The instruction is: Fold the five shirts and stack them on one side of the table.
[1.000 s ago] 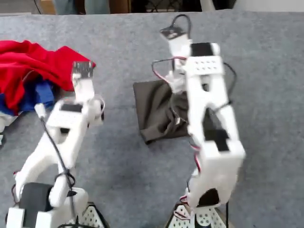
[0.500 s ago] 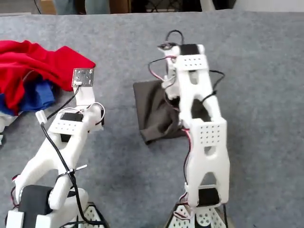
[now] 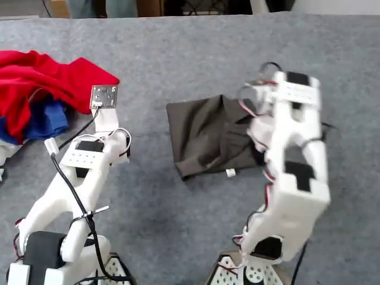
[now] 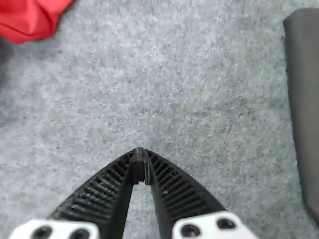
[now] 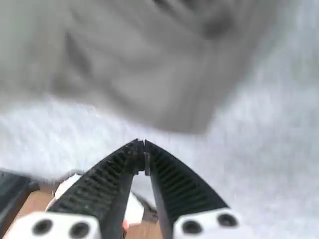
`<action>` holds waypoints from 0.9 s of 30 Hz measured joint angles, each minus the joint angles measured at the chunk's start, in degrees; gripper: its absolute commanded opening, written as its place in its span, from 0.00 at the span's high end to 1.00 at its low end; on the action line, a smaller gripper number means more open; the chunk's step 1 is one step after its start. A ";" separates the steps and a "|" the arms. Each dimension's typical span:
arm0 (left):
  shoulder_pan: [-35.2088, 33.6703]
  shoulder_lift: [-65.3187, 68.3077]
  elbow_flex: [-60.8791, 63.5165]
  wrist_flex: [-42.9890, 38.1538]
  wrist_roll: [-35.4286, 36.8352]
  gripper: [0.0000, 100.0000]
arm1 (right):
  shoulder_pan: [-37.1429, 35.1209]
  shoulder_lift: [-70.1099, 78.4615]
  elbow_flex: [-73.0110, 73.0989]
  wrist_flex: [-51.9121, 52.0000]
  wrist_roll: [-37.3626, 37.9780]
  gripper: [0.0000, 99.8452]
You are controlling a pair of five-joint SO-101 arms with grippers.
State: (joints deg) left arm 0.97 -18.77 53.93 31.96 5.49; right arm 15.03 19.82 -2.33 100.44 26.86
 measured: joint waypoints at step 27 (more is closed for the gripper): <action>-0.26 0.00 0.00 0.00 0.00 0.97 | -17.67 27.87 -32.97 -1.93 -8.44 0.99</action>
State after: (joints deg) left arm 0.70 -18.77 53.93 31.96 5.49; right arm -2.64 47.69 -35.30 98.51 18.42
